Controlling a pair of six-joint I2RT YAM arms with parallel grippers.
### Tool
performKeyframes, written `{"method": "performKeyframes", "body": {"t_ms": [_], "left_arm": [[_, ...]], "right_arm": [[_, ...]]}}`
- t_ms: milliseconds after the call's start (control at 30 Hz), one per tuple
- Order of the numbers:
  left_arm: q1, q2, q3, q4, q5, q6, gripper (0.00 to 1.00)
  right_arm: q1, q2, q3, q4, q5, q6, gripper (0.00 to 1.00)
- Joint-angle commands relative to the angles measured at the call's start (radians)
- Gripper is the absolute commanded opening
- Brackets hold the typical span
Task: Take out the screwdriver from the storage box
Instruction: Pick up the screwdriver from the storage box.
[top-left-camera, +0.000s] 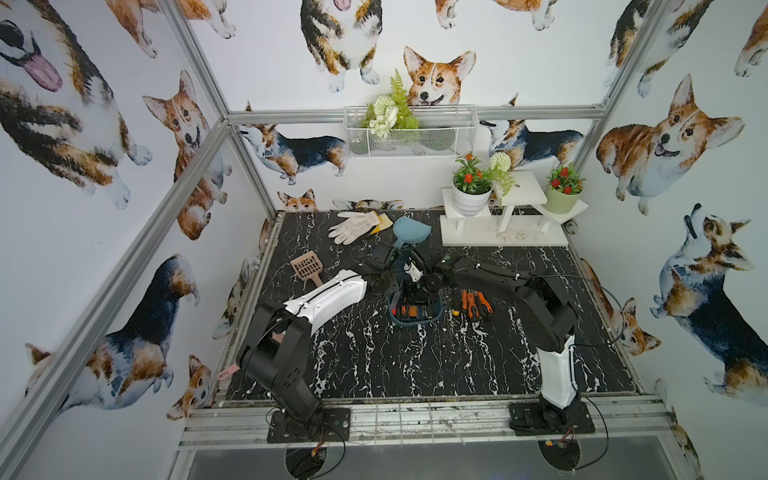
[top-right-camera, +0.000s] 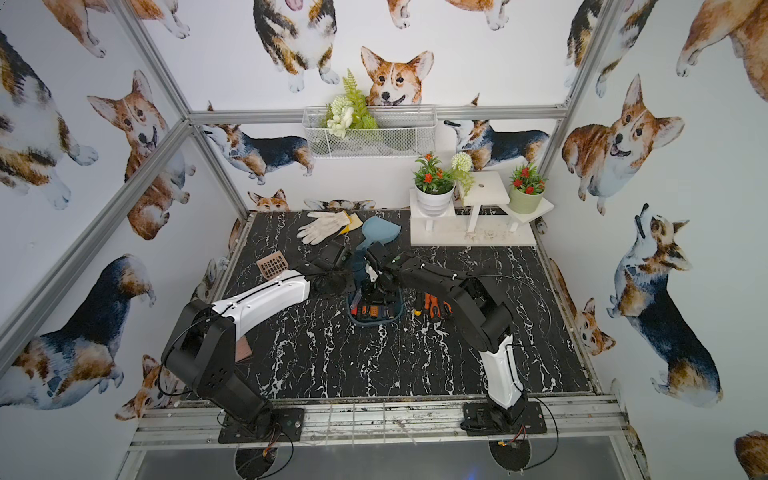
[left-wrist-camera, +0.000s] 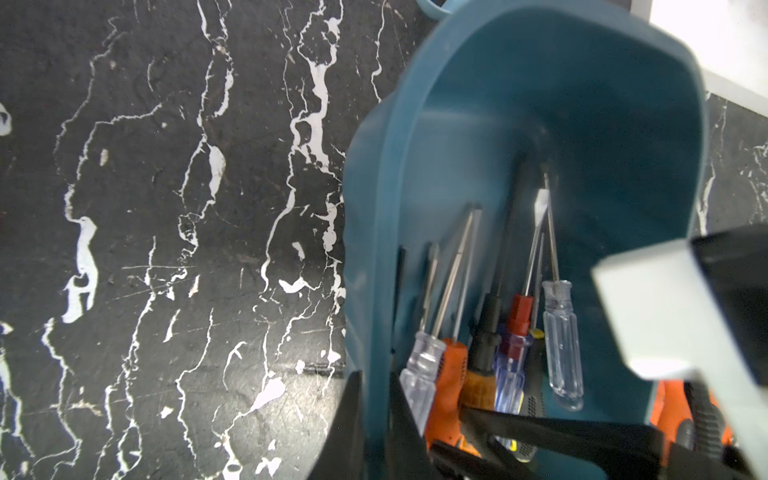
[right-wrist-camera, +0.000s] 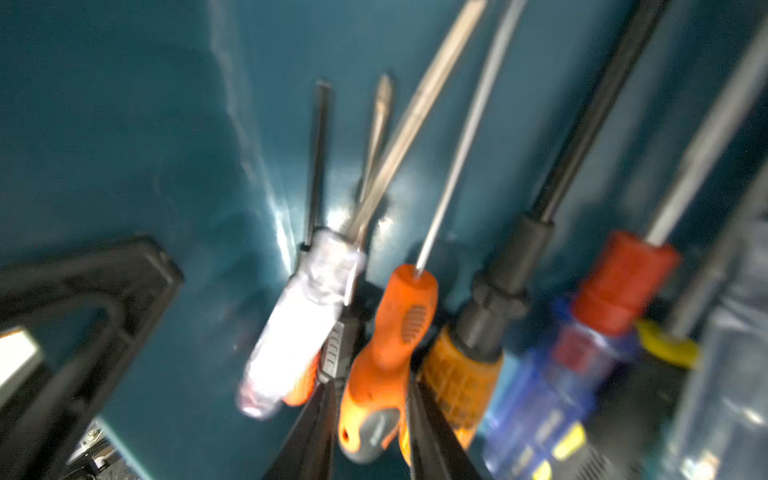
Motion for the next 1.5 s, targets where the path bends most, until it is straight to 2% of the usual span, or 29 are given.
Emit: {"method": "performKeyframes", "body": {"t_ms": [0,300,567,767,1200,1300,1467], "left_arm": [[-0.002,-0.007,0.008,0.065,0.016,-0.010,0.00],[-0.001,-0.011,0.005,0.064,0.011,-0.009,0.00],[-0.001,-0.012,0.010,0.062,0.012,-0.008,0.00],[-0.001,-0.012,0.010,0.059,0.009,-0.007,0.00],[0.000,-0.007,-0.009,0.063,0.002,-0.016,0.00],[0.000,-0.001,-0.006,0.061,0.001,-0.013,0.00],[0.001,0.008,0.008,0.059,0.002,-0.007,0.00]], "right_arm": [[0.003,0.028,0.005,-0.062,0.037,0.012,0.33],[0.007,0.061,0.020,-0.131,0.122,-0.010,0.32],[0.040,0.118,0.073,-0.204,0.197,-0.051,0.37],[0.048,0.095,0.049,-0.174,0.209,-0.036,0.24],[0.045,-0.055,-0.033,-0.058,0.220,-0.029,0.03],[0.042,-0.062,-0.028,-0.054,0.213,-0.032,0.00],[0.039,-0.071,-0.015,-0.055,0.206,-0.035,0.00]]}}
